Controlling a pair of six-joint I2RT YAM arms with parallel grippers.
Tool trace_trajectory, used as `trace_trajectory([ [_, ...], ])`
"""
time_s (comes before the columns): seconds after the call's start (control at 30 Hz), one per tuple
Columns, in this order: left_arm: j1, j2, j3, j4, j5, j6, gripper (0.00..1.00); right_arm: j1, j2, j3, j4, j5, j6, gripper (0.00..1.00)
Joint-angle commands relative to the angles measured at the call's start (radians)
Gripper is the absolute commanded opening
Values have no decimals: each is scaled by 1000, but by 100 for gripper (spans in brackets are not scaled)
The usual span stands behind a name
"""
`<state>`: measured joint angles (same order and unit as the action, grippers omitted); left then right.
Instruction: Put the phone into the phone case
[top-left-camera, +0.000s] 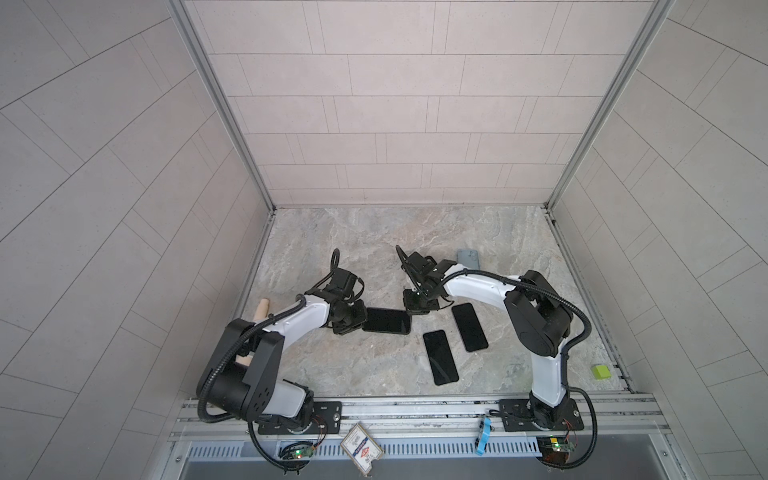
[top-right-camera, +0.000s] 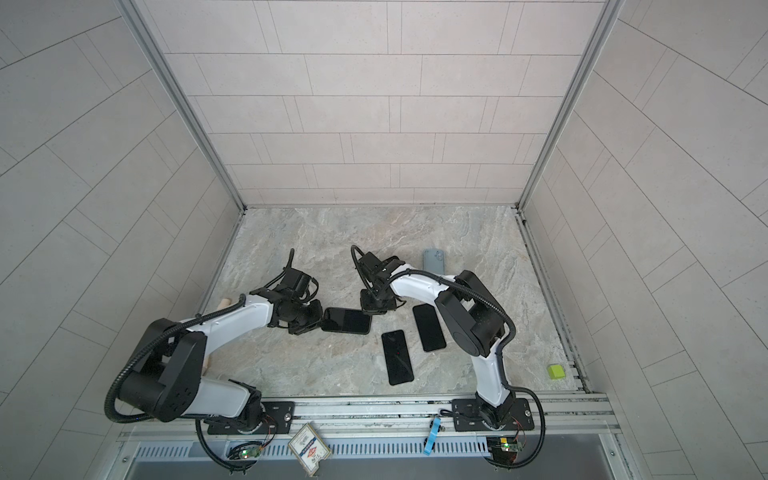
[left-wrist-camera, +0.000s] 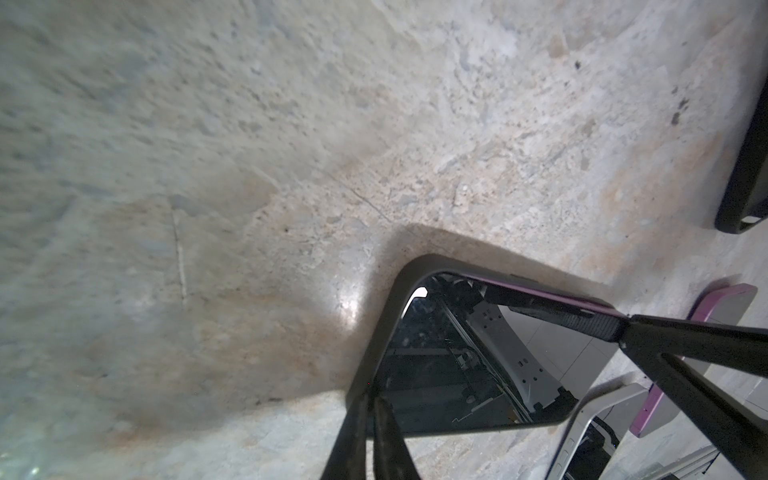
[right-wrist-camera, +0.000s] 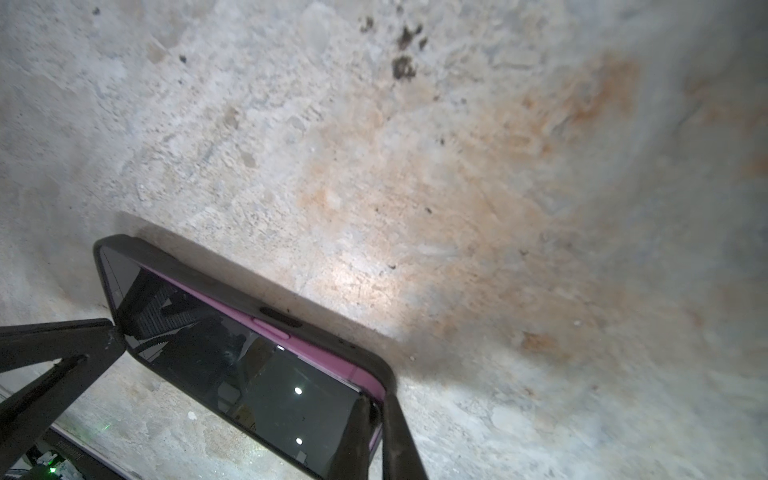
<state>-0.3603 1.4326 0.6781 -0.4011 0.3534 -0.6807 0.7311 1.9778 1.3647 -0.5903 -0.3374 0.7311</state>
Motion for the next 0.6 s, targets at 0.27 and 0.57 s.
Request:
trace_trajectory([
  [0.27,-9,39,-22,27,2,-5,12,88,155,-67,7,8,43,10],
  [0.57,-11,41,-23,28,0,-5,12,105,180,-67,14,9,53,10],
])
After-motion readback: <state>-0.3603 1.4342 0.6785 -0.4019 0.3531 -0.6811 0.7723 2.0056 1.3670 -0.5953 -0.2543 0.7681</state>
